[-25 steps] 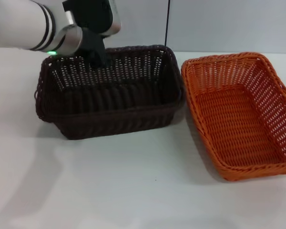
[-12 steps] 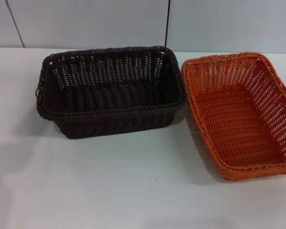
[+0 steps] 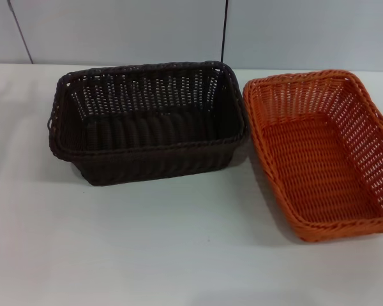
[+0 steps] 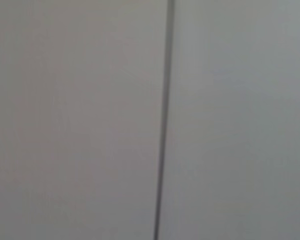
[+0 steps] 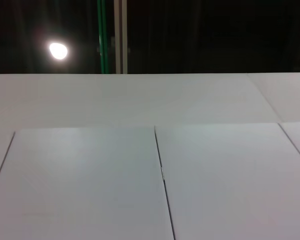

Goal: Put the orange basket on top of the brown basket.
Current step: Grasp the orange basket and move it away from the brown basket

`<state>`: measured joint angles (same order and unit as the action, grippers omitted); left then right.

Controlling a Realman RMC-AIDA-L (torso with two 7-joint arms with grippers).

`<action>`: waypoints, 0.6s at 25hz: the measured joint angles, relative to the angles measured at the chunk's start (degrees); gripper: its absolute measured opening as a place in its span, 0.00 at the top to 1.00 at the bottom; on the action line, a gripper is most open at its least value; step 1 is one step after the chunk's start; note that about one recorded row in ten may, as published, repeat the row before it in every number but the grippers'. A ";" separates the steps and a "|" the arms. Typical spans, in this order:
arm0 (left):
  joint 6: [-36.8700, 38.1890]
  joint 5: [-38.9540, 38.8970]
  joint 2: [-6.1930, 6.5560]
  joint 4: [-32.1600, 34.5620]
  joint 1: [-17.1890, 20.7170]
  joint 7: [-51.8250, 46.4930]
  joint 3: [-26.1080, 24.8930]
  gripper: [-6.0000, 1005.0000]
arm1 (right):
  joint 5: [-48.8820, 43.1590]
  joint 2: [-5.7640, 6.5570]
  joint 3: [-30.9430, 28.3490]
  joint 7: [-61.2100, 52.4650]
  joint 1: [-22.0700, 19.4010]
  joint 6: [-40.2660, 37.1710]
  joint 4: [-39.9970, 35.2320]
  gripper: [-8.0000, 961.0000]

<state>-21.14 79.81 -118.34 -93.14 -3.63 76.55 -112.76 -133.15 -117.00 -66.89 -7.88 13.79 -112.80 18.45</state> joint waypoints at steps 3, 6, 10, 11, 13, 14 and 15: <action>-0.75 -6.73 -0.14 3.97 -0.41 4.32 -2.61 0.49 | 0.17 0.13 -0.16 -0.63 0.82 0.23 -1.13 0.30; -3.61 -14.19 -0.19 9.99 -1.85 11.72 -5.52 0.49 | 0.25 0.16 -0.55 -0.85 1.32 0.42 -1.76 0.30; -15.92 -24.78 -0.28 21.88 -5.00 24.57 -13.15 0.49 | 0.29 0.18 -0.74 -0.93 1.75 0.62 -1.84 0.30; -25.28 -31.61 -0.30 30.14 -6.38 31.49 -17.70 0.49 | 0.29 0.18 -0.76 -0.97 1.85 0.86 -1.84 0.30; -31.08 -35.46 -0.25 35.53 -7.26 35.52 -20.72 0.49 | 0.24 0.19 -0.78 -1.33 1.95 1.63 -1.69 0.30; -34.55 -37.59 -0.22 39.31 -7.70 37.95 -22.61 0.49 | 0.17 0.19 -0.74 -1.69 1.88 2.20 -1.47 0.30; -37.75 -39.29 -0.11 42.96 -8.15 39.90 -24.84 0.49 | 0.09 0.20 -0.62 -2.13 1.76 2.97 -1.13 0.30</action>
<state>-58.90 40.52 -118.45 -50.19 -11.78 116.45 -137.60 -133.07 -116.81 -67.50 -10.00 15.55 -109.83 17.32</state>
